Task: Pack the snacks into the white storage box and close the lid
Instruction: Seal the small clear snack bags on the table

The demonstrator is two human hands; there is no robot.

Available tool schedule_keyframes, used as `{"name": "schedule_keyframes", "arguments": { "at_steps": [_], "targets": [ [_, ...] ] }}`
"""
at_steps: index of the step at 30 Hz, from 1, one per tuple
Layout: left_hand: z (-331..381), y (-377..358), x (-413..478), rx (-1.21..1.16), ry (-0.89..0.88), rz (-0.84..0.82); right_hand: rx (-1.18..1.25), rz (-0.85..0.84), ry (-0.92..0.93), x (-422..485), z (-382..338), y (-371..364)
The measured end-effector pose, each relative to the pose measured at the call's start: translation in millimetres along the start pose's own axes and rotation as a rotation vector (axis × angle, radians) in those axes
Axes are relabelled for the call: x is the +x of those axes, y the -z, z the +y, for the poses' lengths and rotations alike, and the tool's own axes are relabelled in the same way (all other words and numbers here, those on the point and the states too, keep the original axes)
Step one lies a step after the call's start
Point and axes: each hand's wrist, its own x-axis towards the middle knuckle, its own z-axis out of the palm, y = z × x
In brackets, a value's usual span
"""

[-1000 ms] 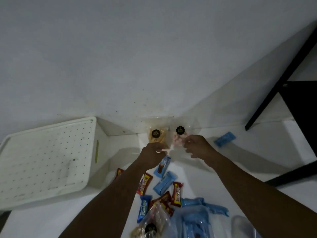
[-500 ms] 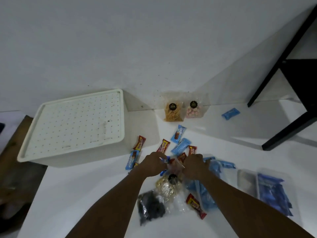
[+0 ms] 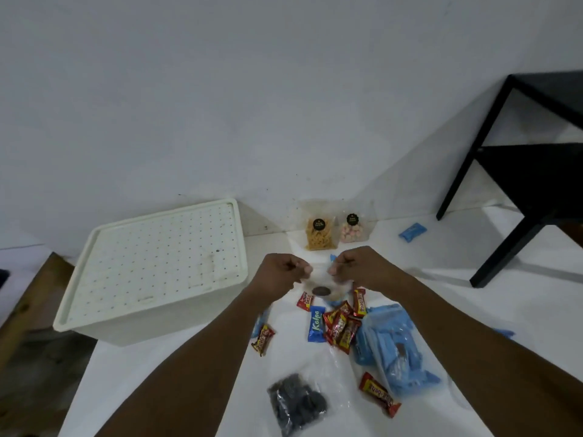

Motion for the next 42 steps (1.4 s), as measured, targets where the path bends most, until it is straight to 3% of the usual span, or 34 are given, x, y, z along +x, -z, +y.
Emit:
{"name": "schedule_keyframes", "arguments": {
  "at_steps": [10, 14, 21, 27, 30, 42],
  "targets": [
    [35, 15, -5, -0.315, 0.002, 0.015, 0.468, 0.188, 0.047, -11, -27, -4],
    [37, 16, -8, -0.188, -0.061, 0.043, 0.355, 0.23, 0.153, -12, -31, -12],
    [47, 17, -14, -0.202, -0.107, 0.028, 0.319, 0.28, 0.22, -14, -43, -15],
    [53, 19, -17, -0.328, -0.101, 0.065, 0.569, 0.237, 0.163, -16, -38, -21],
    [54, 16, -21, -0.371, -0.08, 0.04, 0.581, 0.283, 0.176, -18, -38, -24],
    [61, 15, -25, -0.349, -0.141, 0.053, 0.379, 0.307, 0.257, -20, -55, -31]
  ]
}}
